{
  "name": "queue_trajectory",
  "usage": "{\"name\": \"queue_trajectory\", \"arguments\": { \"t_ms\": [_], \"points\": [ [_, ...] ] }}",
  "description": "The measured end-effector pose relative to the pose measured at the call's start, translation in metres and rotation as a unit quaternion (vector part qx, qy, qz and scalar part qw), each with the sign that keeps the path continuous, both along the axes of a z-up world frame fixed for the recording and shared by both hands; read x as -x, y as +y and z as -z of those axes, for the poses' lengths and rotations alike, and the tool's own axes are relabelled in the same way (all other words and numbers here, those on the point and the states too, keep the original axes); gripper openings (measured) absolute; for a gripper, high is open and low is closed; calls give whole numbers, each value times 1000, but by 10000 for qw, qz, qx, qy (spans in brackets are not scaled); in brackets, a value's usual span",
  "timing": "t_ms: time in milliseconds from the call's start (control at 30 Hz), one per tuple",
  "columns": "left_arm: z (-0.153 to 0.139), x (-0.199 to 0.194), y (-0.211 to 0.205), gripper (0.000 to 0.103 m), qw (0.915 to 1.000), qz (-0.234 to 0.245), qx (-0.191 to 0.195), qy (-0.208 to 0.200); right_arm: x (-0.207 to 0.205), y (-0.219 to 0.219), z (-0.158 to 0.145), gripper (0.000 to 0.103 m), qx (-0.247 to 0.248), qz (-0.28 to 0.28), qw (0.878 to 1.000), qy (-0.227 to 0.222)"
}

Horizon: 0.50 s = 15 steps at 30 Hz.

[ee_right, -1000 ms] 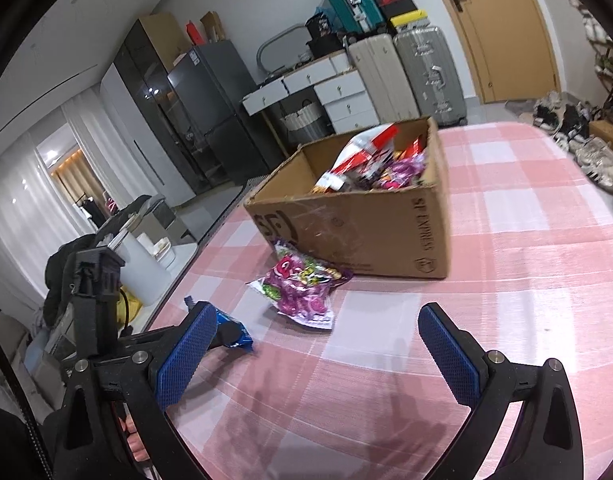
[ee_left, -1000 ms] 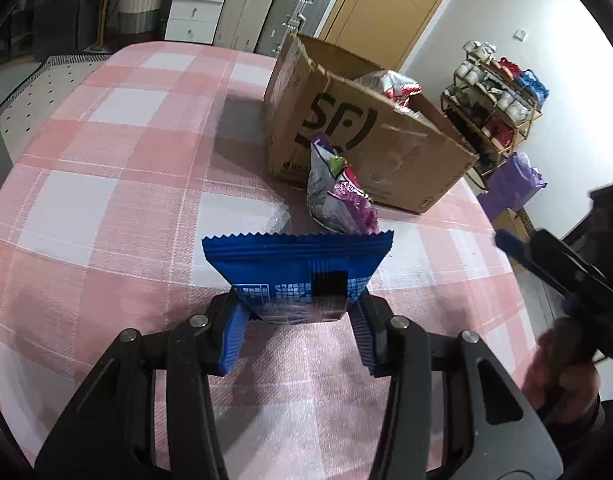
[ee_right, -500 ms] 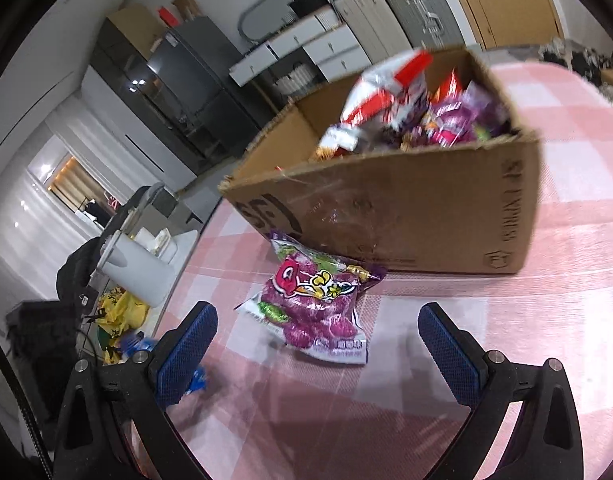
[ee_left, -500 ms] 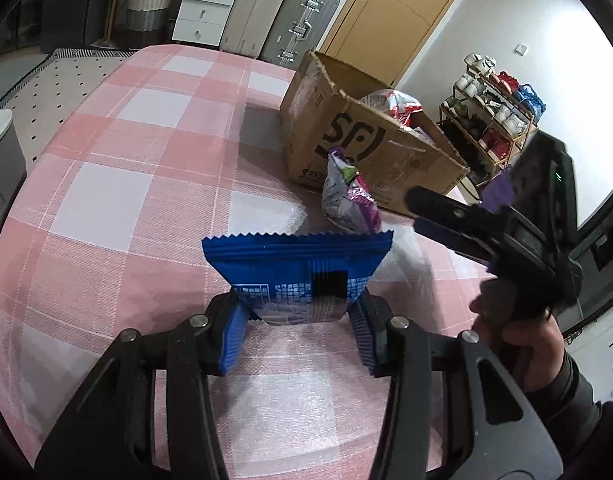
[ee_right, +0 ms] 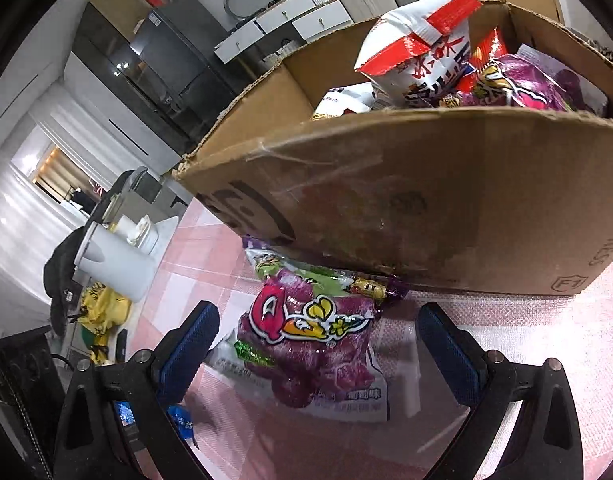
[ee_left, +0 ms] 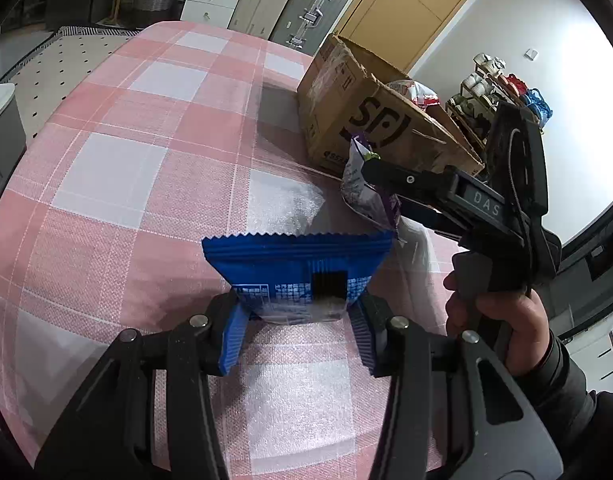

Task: Organize snacks
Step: 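Grasp the purple candy bag with the right gripper while the left holds the blue snack, then carry the blue snack and purple candy bag over the box with both grippers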

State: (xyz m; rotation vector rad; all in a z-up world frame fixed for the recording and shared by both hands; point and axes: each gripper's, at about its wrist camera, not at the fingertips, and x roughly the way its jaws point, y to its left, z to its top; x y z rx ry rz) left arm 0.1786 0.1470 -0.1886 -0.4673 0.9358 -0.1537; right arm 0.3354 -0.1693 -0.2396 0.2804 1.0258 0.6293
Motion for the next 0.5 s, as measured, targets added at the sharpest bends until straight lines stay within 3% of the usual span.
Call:
{"name": "queue_trajectory", "arguments": {
  "t_ms": [200,267,367,500],
  "points": [
    [1,-3,-1,43,10000,14,-31,51,4,13,1,85,290,-117,9992,-269],
    [0,-3,-2,43,10000,-4,-47,53,6,17,2,69,370,-185,9985,-348],
    [-2,-2,-2,43,10000,-13,-73,50,9,20,2,56,453,-292,9976,-445],
    [-9,1,-4,43,9999,-47,-143,20,17,17,-6,51,375,-278,9970,-620]
  ]
}}
